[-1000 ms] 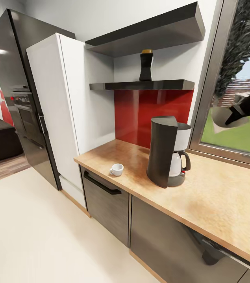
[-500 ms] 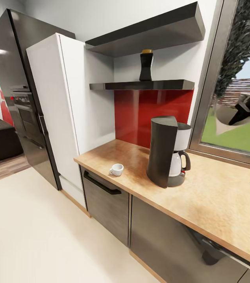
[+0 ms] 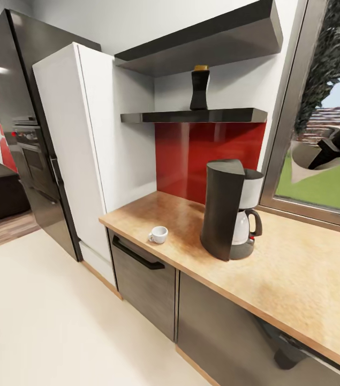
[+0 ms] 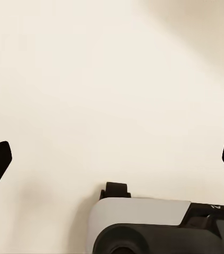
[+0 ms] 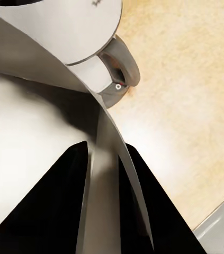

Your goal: Set up a coffee station on the kitchen countertop: keep the coffee maker on the countertop, move the bottle of coffee from the kitchen shelf to the counter next to the coffee maker, place a paper coffee filter on top of the coffee maker, put the saucer next to the coffee maker with the coffee cup on the saucer, and place the electric kettle next to the coffee maker.

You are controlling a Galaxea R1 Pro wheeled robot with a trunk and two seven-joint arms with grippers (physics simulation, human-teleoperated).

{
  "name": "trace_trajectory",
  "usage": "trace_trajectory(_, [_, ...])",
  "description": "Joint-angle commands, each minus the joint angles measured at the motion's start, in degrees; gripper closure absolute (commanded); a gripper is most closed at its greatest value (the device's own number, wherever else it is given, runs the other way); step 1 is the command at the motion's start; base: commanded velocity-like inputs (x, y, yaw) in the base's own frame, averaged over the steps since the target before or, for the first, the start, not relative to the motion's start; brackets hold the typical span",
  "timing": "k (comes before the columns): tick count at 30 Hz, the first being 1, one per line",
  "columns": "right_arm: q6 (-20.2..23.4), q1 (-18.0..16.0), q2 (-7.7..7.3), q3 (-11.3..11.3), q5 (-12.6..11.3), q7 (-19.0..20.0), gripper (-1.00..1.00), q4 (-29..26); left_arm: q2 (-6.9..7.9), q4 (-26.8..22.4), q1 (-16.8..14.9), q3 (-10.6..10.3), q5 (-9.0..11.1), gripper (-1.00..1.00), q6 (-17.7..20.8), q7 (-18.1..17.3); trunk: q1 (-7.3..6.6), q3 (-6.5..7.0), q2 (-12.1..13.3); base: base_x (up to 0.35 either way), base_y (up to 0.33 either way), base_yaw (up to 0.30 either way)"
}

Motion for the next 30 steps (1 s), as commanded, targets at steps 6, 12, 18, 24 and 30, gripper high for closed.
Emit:
trace_trajectory(6, [0.68,-0.06,0.02,-0.44,0.33,0.52,1.0,-0.85,0.0,-0.08,0.02,0.07,0.0,-1.0,-0.07,-0.03,0.01,-0.06,-0.04,0.081,0.0,0.0])
trace_trajectory(12, [0.7,-0.13,-0.01,-0.61,0.32,0.52,1.0,-3.62,0.01,-0.08,0.02,0.1,-0.02,-1.0,-0.07,-0.02,0.01,-0.06,-0.04,0.076,0.0,0.0])
trace_trajectory(18, [0.67,-0.15,-0.01,-0.83,-0.08,0.52,1.0,-5.55,-0.02,-0.09,0.02,0.11,0.01,-1.0,-0.09,-0.03,0.01,-0.06,-0.04,0.014,0.0,0.0])
trace_trajectory(24, [0.62,-0.15,-0.05,-0.9,-1.0,0.52,1.0,-5.87,-0.05,-0.08,0.02,-0.02,0.02,-1.0,-0.03,-0.02,-0.87,0.66,1.57,0.002,0.0,0.0])
trace_trajectory(30, [0.58,-0.15,-0.05,-0.97,-1.15,0.46,1.0,-5.89,-0.06,-0.08,0.02,-0.06,-0.02,-1.0,0.01,-0.02,-2.19,1.73,3.97,0.0,0.0,0.0])
